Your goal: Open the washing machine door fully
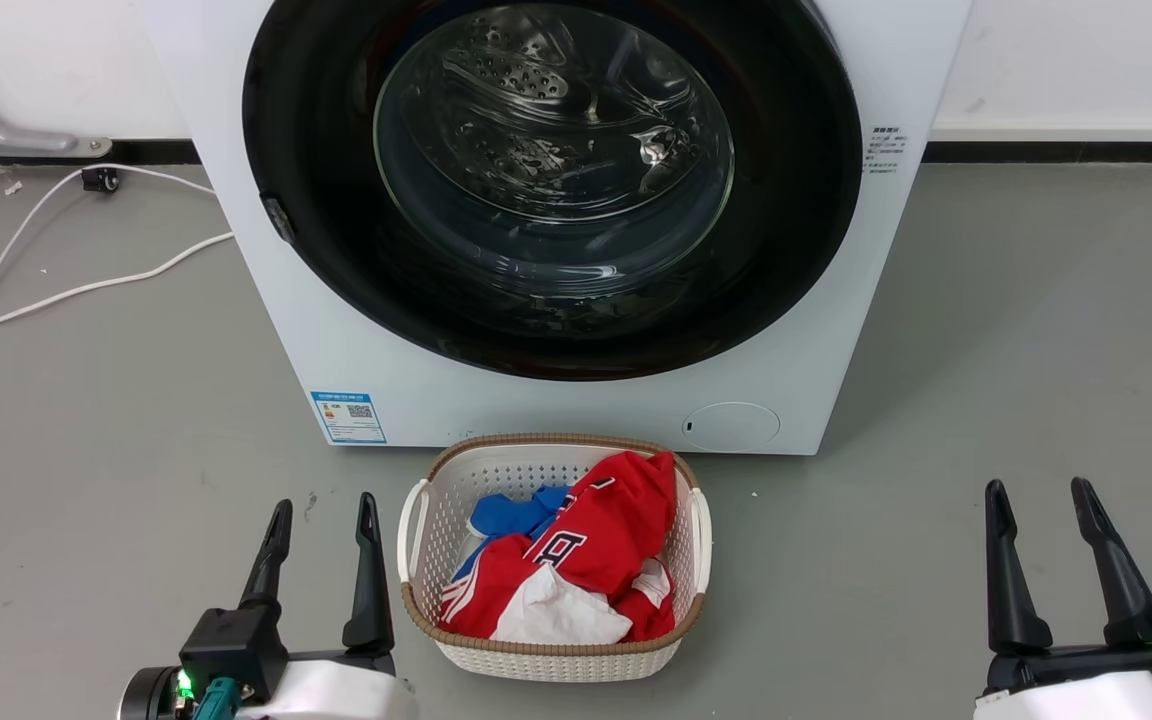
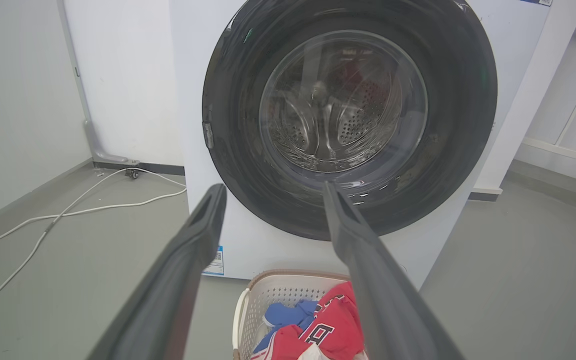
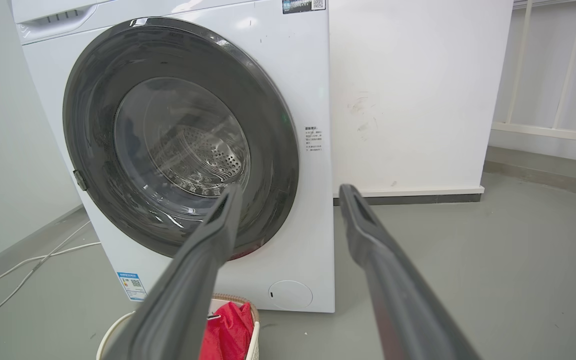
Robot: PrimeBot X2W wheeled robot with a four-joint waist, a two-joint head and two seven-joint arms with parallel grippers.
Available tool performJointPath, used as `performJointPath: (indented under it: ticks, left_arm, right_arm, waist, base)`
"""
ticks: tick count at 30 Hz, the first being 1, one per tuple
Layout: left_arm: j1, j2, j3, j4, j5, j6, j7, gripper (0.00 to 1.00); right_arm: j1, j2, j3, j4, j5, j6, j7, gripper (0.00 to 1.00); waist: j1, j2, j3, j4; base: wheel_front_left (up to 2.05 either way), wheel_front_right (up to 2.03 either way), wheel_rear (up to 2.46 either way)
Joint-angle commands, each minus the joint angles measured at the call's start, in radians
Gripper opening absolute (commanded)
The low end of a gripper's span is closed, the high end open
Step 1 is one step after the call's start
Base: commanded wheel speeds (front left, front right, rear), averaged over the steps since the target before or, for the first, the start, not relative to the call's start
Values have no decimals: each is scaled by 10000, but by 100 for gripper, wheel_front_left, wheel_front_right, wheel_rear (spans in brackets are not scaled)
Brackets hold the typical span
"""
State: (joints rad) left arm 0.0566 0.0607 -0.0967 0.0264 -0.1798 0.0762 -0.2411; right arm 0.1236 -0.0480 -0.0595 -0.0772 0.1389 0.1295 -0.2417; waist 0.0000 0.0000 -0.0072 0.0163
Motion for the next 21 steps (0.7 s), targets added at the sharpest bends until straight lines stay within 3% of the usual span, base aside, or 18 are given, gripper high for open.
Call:
performJointPath:
  ticks: [1, 12, 21]
  left_arm:
    - [89, -16, 45, -21, 221, -49, -98, 100]
    - [211, -88, 177, 118, 823, -140, -268, 100]
    - [177, -103, 213, 408, 326, -169, -247, 100]
  right_arm:
    - [121, -37, -13, -28, -184, 20, -73, 100]
    - [241, -37, -10, 54, -464, 11, -258, 100]
    - [211, -37, -42, 281, -73, 11, -243, 100]
  waist:
    - [0, 0, -8, 6]
    - [0, 0, -55, 19]
    - [0, 0, -110, 27]
  base:
    - [0, 0, 0]
    - [0, 0, 0]
    - [0, 0, 0]
